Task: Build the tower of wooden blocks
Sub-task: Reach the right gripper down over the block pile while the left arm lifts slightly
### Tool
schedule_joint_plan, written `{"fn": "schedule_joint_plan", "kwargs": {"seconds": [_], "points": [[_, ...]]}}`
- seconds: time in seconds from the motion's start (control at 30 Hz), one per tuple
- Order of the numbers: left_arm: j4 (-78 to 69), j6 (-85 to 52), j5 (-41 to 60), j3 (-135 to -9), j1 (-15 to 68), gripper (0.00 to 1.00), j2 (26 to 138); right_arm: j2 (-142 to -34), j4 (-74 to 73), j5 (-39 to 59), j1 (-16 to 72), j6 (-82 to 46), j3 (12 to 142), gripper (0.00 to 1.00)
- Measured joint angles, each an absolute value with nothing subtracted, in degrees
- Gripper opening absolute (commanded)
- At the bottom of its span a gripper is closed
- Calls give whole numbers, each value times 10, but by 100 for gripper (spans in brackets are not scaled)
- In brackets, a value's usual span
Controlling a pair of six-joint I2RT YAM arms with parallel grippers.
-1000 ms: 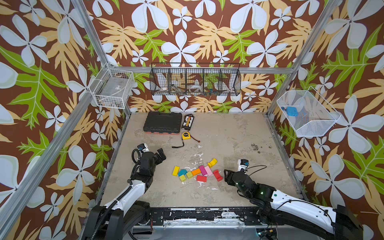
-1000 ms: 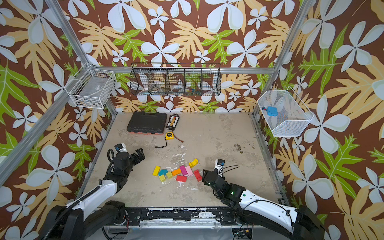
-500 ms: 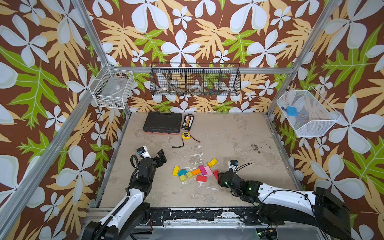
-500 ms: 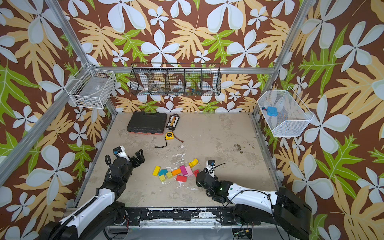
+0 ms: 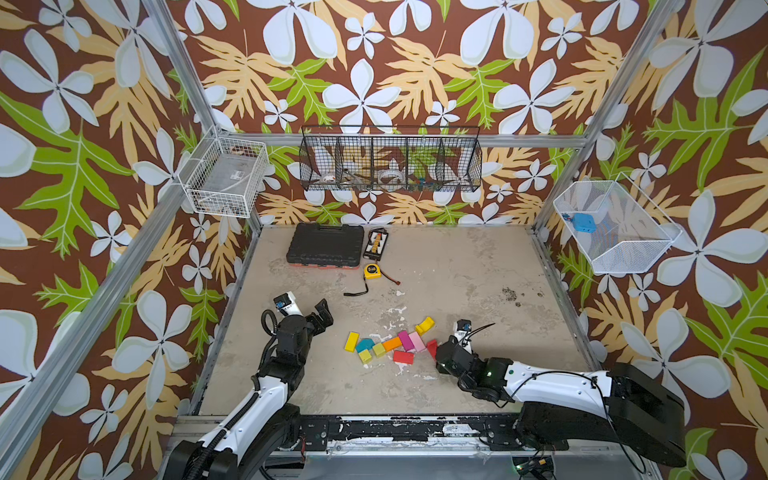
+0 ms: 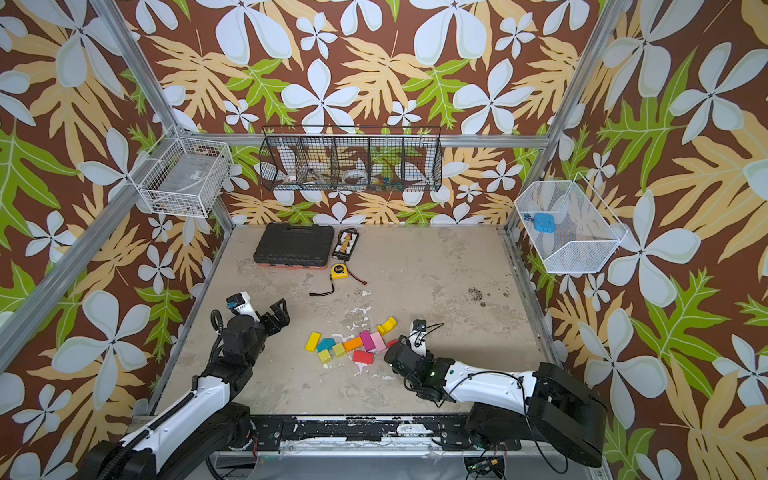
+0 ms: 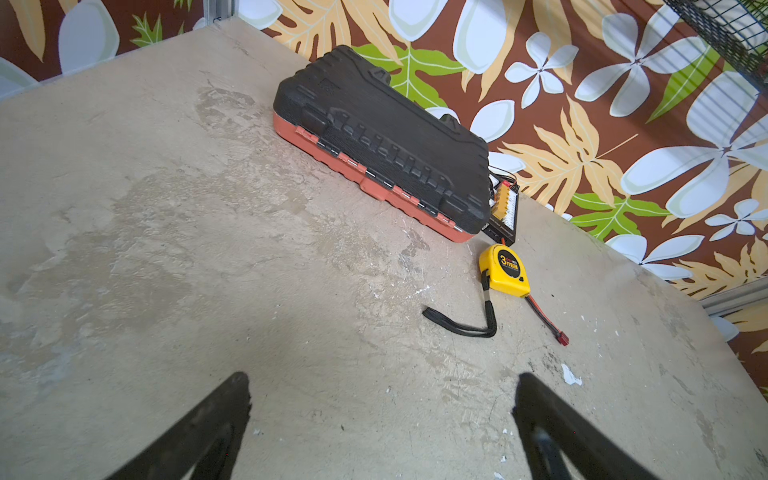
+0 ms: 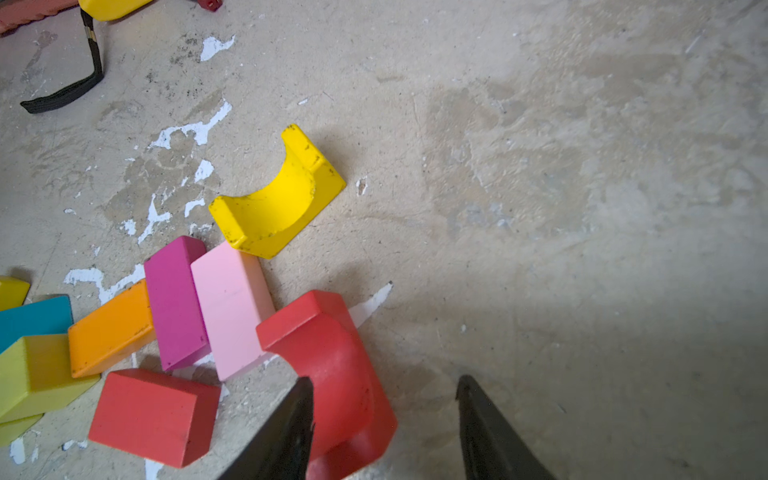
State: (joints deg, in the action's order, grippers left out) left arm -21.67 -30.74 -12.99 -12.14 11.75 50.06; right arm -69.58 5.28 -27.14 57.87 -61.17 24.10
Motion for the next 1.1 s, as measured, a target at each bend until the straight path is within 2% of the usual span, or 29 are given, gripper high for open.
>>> {"fn": "schedule_joint_plan", "kwargs": {"seconds": [0.27,0.67,1.1], "points": [[-216,-305,-130,-122,117,100,503,-686,58,-290,613,-566,294,56],[-217,-305,-130,-123,117,100,506,-808,77,-284,615,-477,393,50],[-217,-303,-130,-124,117,100,509,-886,90,-268,615,-460,424,46]]}}
